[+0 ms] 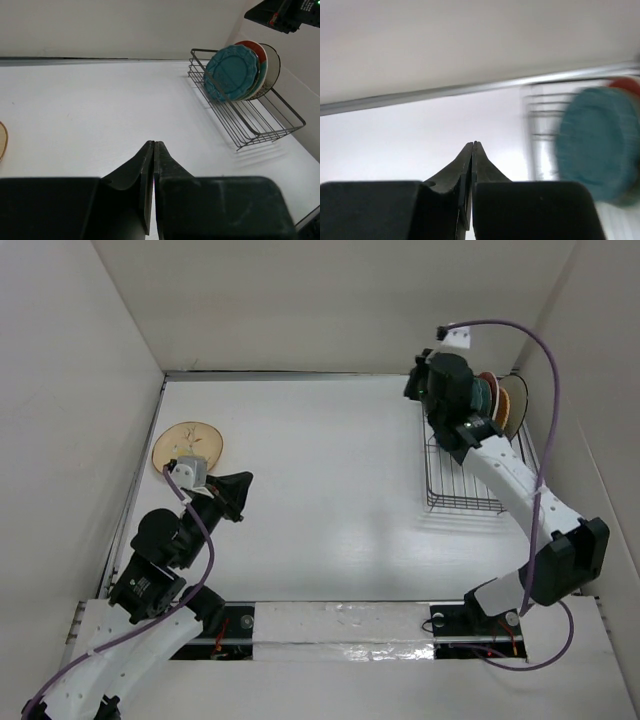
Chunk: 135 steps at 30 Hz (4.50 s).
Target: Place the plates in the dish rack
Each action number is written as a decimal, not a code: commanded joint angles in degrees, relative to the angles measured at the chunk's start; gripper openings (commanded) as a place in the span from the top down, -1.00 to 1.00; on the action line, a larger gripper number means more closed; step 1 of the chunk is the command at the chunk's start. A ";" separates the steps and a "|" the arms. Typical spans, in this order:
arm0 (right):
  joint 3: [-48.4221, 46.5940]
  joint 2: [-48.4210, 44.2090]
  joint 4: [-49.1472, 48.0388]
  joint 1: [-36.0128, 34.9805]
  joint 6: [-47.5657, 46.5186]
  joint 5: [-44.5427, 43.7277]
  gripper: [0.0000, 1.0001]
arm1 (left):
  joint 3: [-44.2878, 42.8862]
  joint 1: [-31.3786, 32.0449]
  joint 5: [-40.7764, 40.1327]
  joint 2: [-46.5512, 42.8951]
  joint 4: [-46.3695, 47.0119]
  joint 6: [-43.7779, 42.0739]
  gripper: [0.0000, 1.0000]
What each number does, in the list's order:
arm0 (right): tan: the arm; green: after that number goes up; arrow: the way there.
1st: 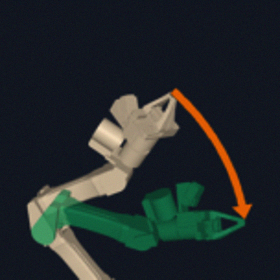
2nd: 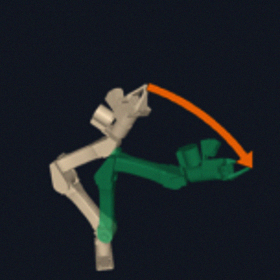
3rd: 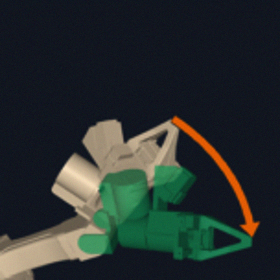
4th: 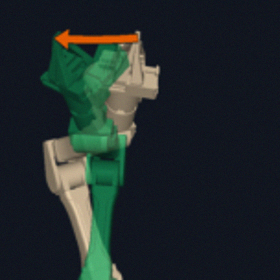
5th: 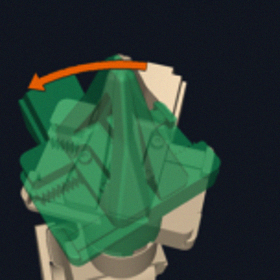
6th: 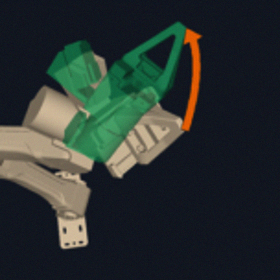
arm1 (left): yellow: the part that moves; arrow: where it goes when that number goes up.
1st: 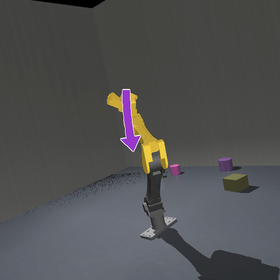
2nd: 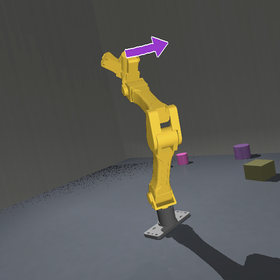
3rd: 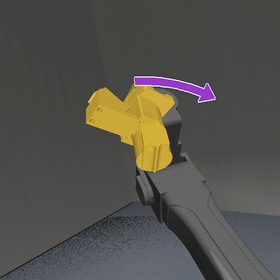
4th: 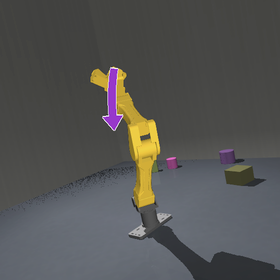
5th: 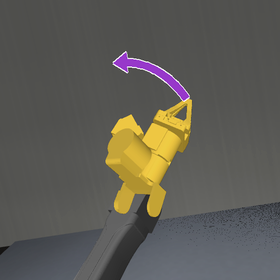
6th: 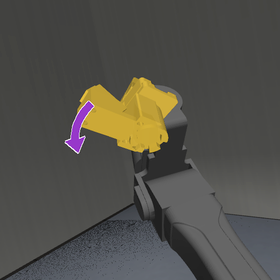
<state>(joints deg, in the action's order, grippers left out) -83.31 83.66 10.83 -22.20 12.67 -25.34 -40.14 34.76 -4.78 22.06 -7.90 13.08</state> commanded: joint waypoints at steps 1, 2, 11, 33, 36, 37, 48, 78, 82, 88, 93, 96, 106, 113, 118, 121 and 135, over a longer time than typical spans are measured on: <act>3.67 4.31 -11.77 -7.40 8.23 9.77 1.00 | -0.29 -0.22 -4.00 1.49 2.45 0.54 1.00; 3.77 5.89 -14.15 -9.34 9.47 12.05 1.00 | -0.29 -0.22 -4.54 1.58 2.37 0.63 1.00; -18.71 37.15 -18.22 -26.21 19.76 19.97 1.00 | -0.38 -0.22 -11.56 2.98 1.31 1.86 1.00; 12.72 17.17 -24.37 -29.84 16.34 21.37 0.28 | -5.74 -39.06 -3.56 39.53 10.43 27.17 0.07; 15.45 12.43 -22.35 -29.84 13.18 22.27 0.00 | -5.56 -43.71 -10.34 42.70 8.44 27.61 -0.10; 16.59 11.36 -21.73 -29.84 11.61 22.35 -0.03 | -5.65 -45.21 -10.25 44.97 8.08 27.87 -0.12; 22.48 1.51 -20.06 -27.64 7.64 28.32 -0.21 | -1.00 -59.97 -1.57 58.51 12.46 32.97 -0.13; 24.51 0.55 -21.73 -26.50 7.99 29.48 -0.22 | -6.88 -58.49 13.39 76.99 24.68 33.68 0.85; 25.04 -0.51 -21.73 -25.97 7.90 28.33 -0.22 | -5.92 -58.49 14.79 74.54 25.21 33.32 1.00; 24.95 0.63 -23.82 -24.91 9.92 30.87 -0.61 | -2.75 -58.49 22.17 64.54 30.75 33.76 1.00; 23.99 4.84 -28.75 -21.58 16.94 38.43 -0.74 | -1.44 -58.49 29.46 56.26 31.80 32.97 1.00; 21.35 8.43 -30.60 -20.26 20.29 40.81 -0.76 | 1.99 -56.22 32.80 51.42 35.74 36.22 1.00; 6.33 21.35 -29.03 -15.87 24.86 45.02 -0.84 | 7.00 -51.29 42.56 43.86 39.80 38.77 1.00; 3.50 25.58 -28.84 -13.49 25.91 46.34 -0.85 | 9.64 -49.62 48.45 40.25 42.88 41.14 1.00; 1.40 28.57 -30.34 -14.19 25.57 54.14 -0.84 | 9.64 -46.11 53.19 41.12 42.89 39.66 1.00; 1.74 28.49 -32.52 -14.81 24.86 56.80 -0.78 | 10.87 -46.10 54.61 40.34 42.27 38.43 1.00; 15.72 8.05 -35.54 -9.90 24.26 46.10 1.00 | 4.74 -39.70 46.79 30.58 22.07 22.71 -0.37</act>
<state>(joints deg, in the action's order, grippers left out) -66.78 100.90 -21.12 -35.62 39.97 26.87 -29.87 -7.46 42.61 54.59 15.79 41.23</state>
